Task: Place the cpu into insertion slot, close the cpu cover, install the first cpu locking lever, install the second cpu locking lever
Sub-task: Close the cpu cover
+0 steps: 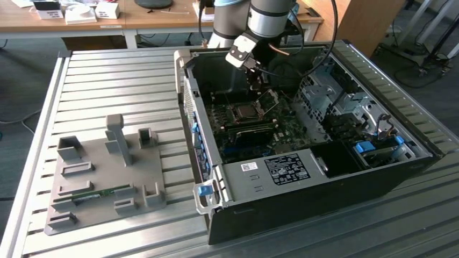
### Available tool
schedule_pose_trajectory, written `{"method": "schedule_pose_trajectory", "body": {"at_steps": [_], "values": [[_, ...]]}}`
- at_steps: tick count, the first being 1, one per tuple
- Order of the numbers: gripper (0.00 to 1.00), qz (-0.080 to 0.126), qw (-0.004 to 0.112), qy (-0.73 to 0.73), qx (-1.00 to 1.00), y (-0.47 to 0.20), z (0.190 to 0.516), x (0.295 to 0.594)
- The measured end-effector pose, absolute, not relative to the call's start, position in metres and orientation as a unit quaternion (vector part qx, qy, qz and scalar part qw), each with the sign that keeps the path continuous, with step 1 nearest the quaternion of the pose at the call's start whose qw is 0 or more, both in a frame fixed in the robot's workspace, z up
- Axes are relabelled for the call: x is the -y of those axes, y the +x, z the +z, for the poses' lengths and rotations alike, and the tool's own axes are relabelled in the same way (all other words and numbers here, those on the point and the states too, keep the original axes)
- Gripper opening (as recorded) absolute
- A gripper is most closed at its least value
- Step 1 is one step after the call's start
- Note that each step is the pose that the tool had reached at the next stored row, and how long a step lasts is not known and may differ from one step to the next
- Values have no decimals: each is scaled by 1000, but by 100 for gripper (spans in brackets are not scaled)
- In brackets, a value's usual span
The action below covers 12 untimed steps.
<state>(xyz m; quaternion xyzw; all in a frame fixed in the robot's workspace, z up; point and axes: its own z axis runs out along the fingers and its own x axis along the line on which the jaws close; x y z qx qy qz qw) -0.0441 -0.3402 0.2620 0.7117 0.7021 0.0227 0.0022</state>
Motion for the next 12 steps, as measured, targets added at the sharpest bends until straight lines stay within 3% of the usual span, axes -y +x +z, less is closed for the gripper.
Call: {"method": "schedule_pose_trajectory", "body": {"at_steps": [12], "values": [[11, 23, 2, 712, -702, -43, 263, 340]]}}
